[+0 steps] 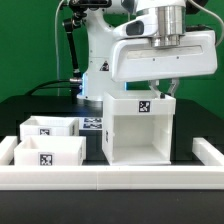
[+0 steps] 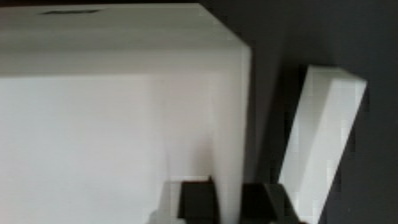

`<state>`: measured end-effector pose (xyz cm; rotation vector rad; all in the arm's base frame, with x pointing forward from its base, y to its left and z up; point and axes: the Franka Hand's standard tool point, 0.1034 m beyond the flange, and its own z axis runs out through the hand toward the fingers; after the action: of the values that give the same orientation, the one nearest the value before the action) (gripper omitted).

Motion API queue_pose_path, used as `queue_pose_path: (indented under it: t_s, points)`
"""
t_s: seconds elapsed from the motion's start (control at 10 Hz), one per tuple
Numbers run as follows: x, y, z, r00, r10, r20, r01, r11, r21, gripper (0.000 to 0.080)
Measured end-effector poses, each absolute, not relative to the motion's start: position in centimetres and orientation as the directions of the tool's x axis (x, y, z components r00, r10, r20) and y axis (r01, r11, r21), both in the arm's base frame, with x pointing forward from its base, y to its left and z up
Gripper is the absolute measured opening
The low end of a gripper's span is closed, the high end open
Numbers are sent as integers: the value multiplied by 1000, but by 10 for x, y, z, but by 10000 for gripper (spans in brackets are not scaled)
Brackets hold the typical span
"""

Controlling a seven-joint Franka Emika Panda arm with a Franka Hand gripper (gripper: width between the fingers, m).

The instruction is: Assemble drawer

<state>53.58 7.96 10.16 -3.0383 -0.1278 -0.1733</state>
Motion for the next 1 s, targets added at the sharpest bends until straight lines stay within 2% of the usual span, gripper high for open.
queue_pose_path:
  t_s: [0.3,0.7,1.0]
  points:
    - [565,82,102,986,39,163,57,-993,-104,39]
    - [568,83,103,984,37,175,56,-993,-105,41]
    - [571,85,106,972,-171,162,-147,-978,-150,41]
